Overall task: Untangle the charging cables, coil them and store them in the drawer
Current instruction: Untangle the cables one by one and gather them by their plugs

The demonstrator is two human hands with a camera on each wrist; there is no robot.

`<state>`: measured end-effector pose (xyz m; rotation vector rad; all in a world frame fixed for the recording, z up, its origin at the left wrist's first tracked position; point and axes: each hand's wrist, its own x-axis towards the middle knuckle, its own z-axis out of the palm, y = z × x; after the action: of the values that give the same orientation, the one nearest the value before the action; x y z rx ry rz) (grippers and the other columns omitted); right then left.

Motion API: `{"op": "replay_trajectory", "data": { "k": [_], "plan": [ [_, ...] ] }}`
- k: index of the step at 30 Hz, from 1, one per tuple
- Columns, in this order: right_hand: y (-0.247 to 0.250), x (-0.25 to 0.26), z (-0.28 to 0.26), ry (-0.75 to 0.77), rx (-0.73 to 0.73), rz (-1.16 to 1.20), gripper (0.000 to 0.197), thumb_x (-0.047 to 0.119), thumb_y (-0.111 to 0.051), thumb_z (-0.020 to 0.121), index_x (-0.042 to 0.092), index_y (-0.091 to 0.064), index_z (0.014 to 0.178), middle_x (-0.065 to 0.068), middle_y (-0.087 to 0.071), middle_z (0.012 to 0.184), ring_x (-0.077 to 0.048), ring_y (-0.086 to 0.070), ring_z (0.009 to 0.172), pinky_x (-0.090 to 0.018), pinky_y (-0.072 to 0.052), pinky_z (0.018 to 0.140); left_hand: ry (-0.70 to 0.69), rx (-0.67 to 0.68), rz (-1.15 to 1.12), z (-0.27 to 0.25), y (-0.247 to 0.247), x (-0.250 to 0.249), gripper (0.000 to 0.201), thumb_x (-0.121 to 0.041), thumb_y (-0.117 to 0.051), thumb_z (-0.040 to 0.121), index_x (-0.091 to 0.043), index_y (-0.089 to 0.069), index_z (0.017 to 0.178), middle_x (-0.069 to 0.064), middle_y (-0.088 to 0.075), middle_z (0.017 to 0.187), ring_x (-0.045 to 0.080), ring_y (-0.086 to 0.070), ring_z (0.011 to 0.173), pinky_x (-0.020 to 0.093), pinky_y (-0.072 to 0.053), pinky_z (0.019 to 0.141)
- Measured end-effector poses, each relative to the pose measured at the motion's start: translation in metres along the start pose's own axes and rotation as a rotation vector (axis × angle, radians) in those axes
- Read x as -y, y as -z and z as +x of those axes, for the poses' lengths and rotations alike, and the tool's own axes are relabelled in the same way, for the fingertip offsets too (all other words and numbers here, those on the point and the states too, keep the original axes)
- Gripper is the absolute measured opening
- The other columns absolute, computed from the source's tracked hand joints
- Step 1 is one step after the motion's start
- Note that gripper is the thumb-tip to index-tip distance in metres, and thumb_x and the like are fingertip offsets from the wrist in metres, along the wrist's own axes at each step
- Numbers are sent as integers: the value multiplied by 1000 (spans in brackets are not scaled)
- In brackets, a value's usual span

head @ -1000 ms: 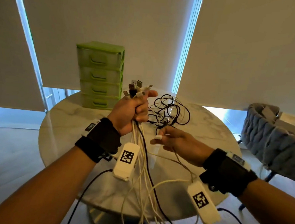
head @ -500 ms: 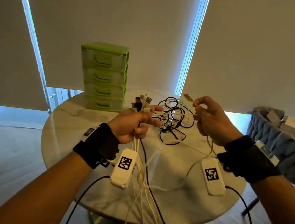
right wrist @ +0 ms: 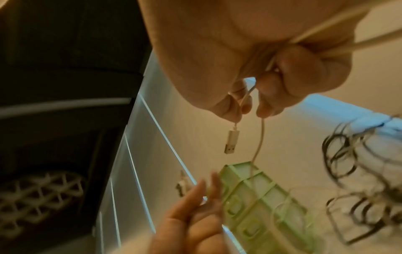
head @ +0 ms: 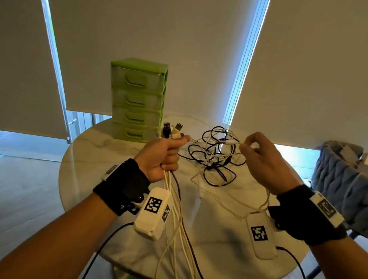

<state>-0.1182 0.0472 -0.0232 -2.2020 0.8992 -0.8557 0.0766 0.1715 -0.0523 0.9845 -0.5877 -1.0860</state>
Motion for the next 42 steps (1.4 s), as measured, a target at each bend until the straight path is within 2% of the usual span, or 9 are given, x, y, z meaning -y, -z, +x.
{"op": "replay_trajectory", "data": {
  "k": [7, 13, 18, 22, 26, 29, 34, 39, 42],
  "plan": [
    [-22, 30, -9, -88, 94, 327, 13, 26, -46, 99, 18, -49, 90, -4, -44, 68, -9, -30, 45, -19, -25, 38, -21, 85, -51, 2, -19, 15, 26, -14, -47, 97, -13, -60, 120, -9, -21, 45, 2, -18, 31, 17, -15, 33],
    [-35, 30, -13, -62, 161, 385, 14, 28, -47, 99, 20, -52, 89, -5, -36, 64, -12, -26, 46, -26, -21, 43, -28, 116, -114, -1, -22, 19, 27, -24, -58, 82, -17, -59, 108, -9, -22, 42, 2, -19, 31, 16, -16, 32],
    [-41, 28, -20, 22, 255, 215, 15, 29, -58, 94, 21, -67, 85, -6, -52, 63, -7, -38, 43, -21, -32, 43, -42, 164, -117, -2, -19, 19, 20, -23, -55, 82, -14, -62, 97, -8, -24, 44, 2, -20, 31, 15, -18, 32],
    [-24, 33, -22, 102, 359, -14, 35, 43, -56, 92, 14, -73, 84, -11, -67, 79, -22, -58, 64, -26, -46, 63, 9, 186, -115, -6, -14, 18, 11, -22, -53, 82, -12, -52, 86, -4, -40, 57, 1, -24, 31, 14, -19, 33],
    [-9, 43, -13, 193, 197, -19, 23, 37, -53, 96, 28, -69, 109, 9, -68, 96, -5, -62, 88, -22, -47, 74, 54, 234, -52, -10, -14, 14, 14, -21, -47, 90, -11, -57, 89, 3, -63, 74, 3, -31, 34, 15, -21, 36],
    [-11, 50, -7, 295, 289, 21, 24, 33, -56, 94, 30, -67, 115, 15, -69, 97, -2, -65, 90, -16, -47, 76, 84, 339, -45, -12, -16, 15, 11, -22, -50, 93, -15, -58, 90, -1, -57, 64, 5, -33, 42, 16, -24, 39],
    [-15, 53, 2, 313, 356, 118, 13, 21, -62, 92, 20, -74, 97, 8, -73, 86, -6, -68, 84, -20, -52, 75, 113, 425, -118, -15, -14, 15, 16, -31, -54, 86, -17, -48, 89, -5, -47, 57, 6, -34, 49, 16, -25, 40],
    [-16, 61, 4, 356, 256, 163, 7, 17, -66, 88, 20, -73, 87, 6, -73, 80, -5, -68, 76, -13, -52, 69, 179, 483, -72, -15, -13, 14, 20, -30, -58, 84, -14, -65, 94, -7, -40, 52, 6, -22, 54, 13, -26, 36],
    [-18, 68, 2, 372, 243, 145, 12, 16, -65, 89, 17, -73, 99, 8, -72, 84, -4, -68, 76, -12, -52, 67, 199, 465, -64, -15, -18, 14, 15, -24, -51, 88, -13, -58, 96, -9, -33, 46, 8, -14, 55, 15, -23, 38]
  ]
}}
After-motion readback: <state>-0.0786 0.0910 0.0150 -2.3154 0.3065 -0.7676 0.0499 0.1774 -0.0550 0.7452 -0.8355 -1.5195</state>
